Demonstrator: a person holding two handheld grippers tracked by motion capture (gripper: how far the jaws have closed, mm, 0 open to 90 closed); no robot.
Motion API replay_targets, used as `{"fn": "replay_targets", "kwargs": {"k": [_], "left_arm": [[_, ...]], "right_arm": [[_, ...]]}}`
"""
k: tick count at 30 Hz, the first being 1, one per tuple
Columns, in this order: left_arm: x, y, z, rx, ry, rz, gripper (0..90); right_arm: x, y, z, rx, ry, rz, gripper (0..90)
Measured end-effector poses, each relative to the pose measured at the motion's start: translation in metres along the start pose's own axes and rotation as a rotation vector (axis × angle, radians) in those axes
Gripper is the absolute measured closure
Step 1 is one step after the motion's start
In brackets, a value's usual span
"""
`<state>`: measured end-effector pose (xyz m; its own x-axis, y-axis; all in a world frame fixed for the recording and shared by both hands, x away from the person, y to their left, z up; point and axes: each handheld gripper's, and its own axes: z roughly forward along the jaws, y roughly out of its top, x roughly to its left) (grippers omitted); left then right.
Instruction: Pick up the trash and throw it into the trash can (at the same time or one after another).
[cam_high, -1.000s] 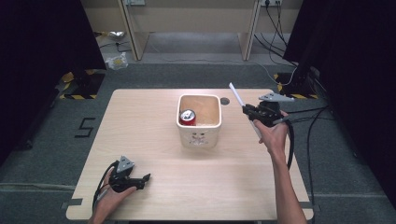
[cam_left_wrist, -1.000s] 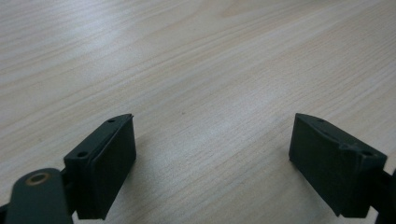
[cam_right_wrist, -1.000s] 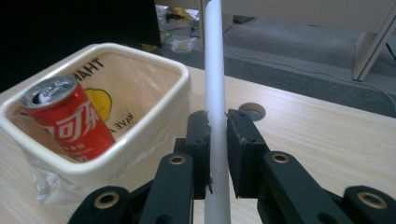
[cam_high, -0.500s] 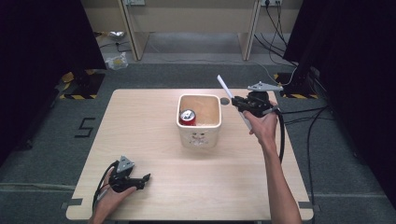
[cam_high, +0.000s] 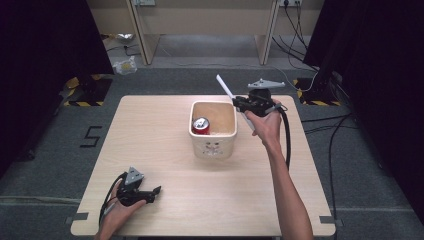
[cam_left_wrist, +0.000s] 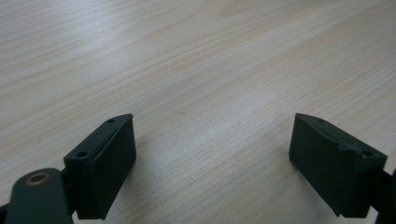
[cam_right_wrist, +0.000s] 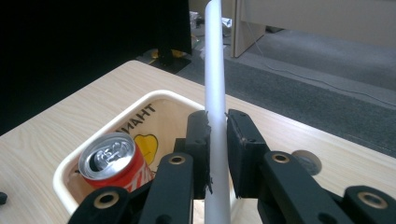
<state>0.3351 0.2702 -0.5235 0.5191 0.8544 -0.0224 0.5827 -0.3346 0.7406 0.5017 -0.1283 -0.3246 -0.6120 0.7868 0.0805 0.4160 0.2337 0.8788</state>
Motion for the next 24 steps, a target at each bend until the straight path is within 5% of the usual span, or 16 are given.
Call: {"fn": "replay_targets", "kwargs": {"k": [24], "left_arm": [[0.000,0.000,0.000,0.001,-0.001,-0.001,13.9]], "right_arm": [[0.023,0.016,0.050,0.039,0.053,0.003,79.6]]}}
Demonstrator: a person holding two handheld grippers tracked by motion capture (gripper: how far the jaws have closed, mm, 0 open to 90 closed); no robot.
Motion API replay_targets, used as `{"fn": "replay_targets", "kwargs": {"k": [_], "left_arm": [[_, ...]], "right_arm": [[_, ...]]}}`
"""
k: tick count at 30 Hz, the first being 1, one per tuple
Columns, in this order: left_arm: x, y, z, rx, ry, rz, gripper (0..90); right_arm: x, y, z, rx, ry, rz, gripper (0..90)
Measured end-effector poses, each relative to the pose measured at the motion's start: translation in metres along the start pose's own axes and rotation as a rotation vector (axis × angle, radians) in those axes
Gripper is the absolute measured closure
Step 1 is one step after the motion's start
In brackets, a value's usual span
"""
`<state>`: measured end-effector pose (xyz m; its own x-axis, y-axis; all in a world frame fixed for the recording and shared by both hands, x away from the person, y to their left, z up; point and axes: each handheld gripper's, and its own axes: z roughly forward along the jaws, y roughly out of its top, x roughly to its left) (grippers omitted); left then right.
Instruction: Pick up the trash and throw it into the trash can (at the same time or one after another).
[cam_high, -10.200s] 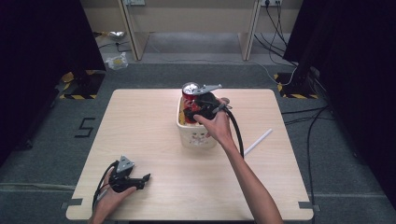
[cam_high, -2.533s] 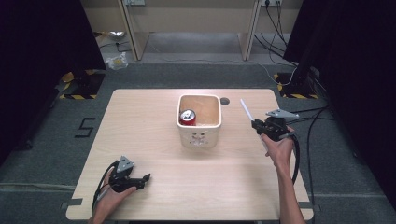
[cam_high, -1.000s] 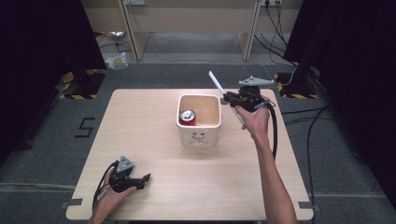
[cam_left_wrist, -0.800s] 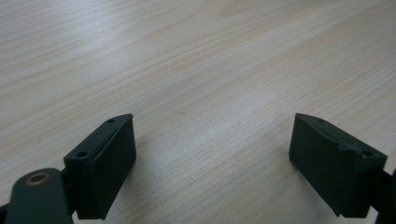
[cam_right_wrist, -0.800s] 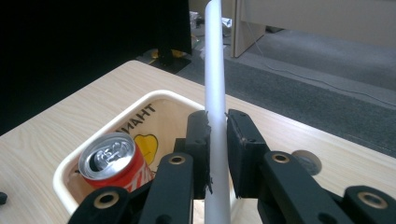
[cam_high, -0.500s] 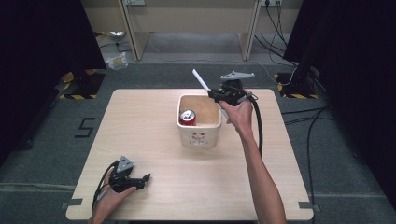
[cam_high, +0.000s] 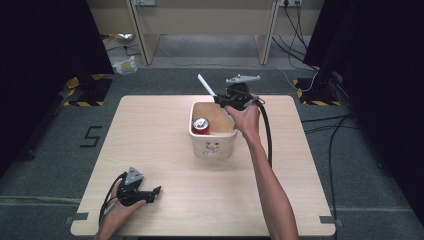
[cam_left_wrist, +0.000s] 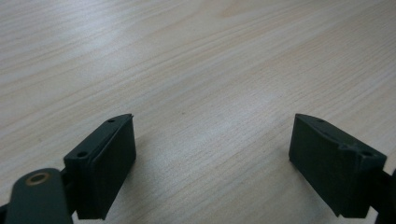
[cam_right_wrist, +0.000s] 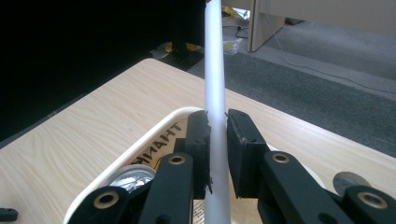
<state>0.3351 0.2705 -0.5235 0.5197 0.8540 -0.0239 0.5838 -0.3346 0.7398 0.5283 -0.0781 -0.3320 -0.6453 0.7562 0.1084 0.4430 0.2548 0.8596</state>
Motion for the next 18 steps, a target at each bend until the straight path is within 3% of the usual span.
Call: {"fn": "replay_targets", "kwargs": {"k": [18], "left_arm": [[0.000,0.000,0.000,0.000,0.001,0.002,14.0]], "right_arm": [[-0.002,-0.004,0.029,0.027,0.006,0.046,79.4]]}}
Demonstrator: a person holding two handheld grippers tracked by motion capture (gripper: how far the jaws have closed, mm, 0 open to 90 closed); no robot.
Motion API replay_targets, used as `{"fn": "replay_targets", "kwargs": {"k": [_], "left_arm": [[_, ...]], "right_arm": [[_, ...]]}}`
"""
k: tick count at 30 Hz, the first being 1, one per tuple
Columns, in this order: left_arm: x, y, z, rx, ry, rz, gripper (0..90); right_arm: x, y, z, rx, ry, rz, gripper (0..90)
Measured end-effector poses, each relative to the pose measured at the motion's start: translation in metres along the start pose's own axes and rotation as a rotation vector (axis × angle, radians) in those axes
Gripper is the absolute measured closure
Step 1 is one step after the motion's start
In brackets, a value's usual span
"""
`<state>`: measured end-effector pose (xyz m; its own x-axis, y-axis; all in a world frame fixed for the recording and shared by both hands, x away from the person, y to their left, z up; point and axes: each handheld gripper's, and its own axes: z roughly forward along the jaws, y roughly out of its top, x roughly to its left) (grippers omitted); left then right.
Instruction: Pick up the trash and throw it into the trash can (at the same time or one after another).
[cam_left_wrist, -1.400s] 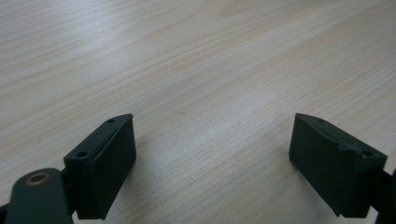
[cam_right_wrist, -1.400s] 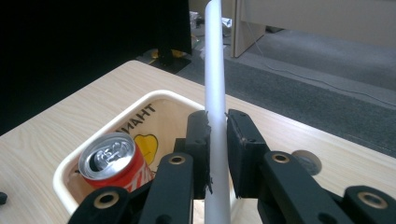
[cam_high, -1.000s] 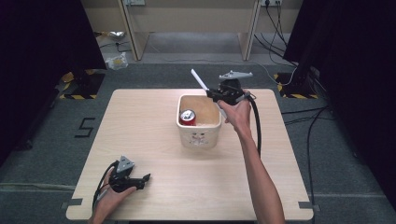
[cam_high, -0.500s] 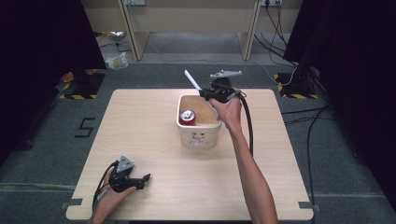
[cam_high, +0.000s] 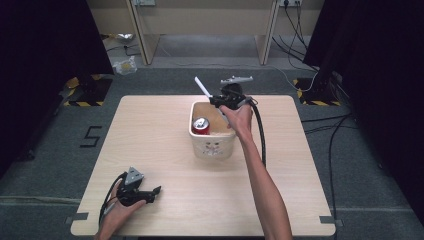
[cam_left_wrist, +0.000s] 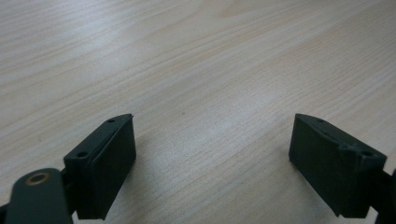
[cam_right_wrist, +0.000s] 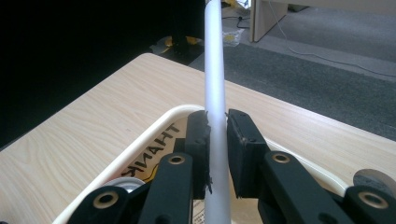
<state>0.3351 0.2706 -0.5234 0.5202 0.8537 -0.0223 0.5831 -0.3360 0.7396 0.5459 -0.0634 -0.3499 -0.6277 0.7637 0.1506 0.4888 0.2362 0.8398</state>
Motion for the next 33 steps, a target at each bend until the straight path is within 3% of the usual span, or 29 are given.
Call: {"fn": "replay_targets", "kwargs": {"k": [13,33], "left_arm": [[0.000,0.000,0.000,0.000,0.000,0.000,13.9],[0.000,0.000,0.000,0.000,0.000,0.000,13.9]], "right_arm": [[0.000,-0.003,0.010,0.022,0.001,-0.001,79.2],[0.001,-0.006,0.012,0.081,-0.013,-0.026,76.1]]}}
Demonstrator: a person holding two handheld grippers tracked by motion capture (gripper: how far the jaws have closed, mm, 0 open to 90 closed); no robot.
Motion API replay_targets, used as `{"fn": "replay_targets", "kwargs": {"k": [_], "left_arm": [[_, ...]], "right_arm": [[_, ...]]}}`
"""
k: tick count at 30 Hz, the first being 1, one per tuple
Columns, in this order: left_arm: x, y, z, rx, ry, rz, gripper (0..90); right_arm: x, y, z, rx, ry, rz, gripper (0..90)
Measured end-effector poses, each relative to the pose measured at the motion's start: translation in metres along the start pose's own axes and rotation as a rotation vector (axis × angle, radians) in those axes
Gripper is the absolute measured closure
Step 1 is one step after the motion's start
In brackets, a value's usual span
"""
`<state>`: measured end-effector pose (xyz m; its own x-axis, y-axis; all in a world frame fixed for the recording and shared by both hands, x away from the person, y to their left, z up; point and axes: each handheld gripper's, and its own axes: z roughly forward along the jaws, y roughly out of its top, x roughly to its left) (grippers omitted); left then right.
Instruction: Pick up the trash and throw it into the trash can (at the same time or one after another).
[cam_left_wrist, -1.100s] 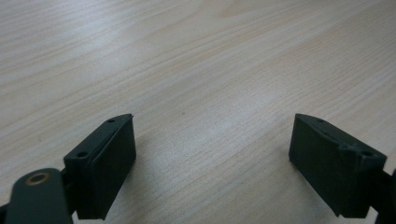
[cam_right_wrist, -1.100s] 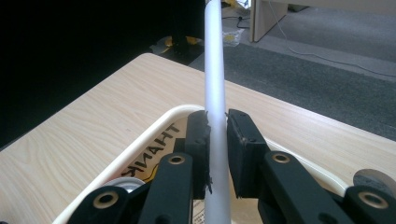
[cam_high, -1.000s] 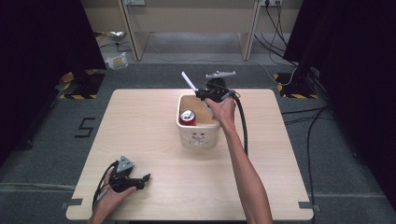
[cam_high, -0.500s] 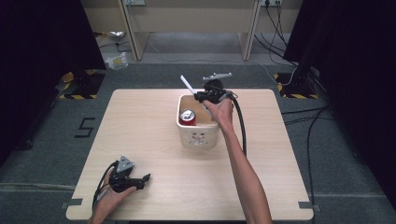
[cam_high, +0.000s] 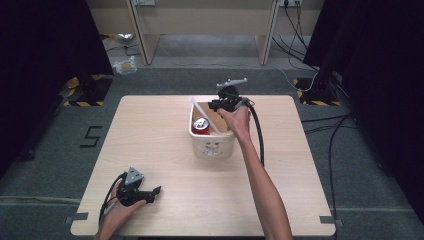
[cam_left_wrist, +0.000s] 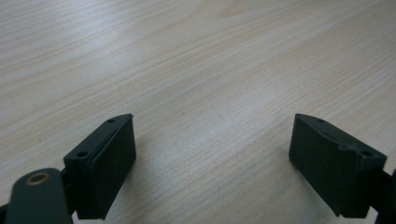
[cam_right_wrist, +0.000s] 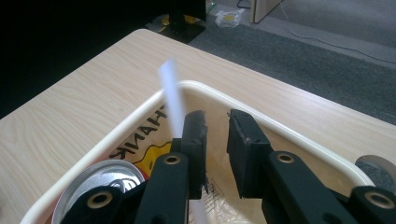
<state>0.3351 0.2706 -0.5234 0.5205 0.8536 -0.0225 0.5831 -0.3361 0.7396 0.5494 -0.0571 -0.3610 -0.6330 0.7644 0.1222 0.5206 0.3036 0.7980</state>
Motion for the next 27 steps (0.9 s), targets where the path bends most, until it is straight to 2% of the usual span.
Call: {"fn": "replay_targets", "kwargs": {"k": [10,13,15,18,21,24,27], "left_arm": [[0.000,0.000,0.000,0.000,0.000,0.000,13.9],[0.000,0.000,0.000,0.000,0.000,0.000,13.9],[0.000,0.000,0.000,-0.002,0.001,-0.002,13.9],[0.000,0.000,0.000,-0.002,0.001,-0.003,13.9],[0.000,0.000,0.000,-0.002,0.001,-0.002,13.9],[0.000,0.000,0.000,-0.002,0.001,-0.002,13.9],[0.000,0.000,0.000,-0.002,0.001,-0.001,13.9]], "right_arm": [[-0.007,0.000,-0.014,-0.018,-0.022,-0.004,67.1],[-0.012,-0.004,-0.019,-0.014,-0.029,-0.009,58.9],[-0.014,-0.005,-0.021,-0.020,-0.031,-0.007,56.9],[-0.022,-0.011,-0.027,-0.022,-0.045,0.008,46.7],[-0.029,-0.013,-0.033,-0.036,-0.055,0.022,41.7],[-0.033,-0.016,-0.040,-0.023,-0.074,0.029,34.2],[-0.035,-0.018,-0.044,-0.025,-0.088,0.034,32.2]]}}
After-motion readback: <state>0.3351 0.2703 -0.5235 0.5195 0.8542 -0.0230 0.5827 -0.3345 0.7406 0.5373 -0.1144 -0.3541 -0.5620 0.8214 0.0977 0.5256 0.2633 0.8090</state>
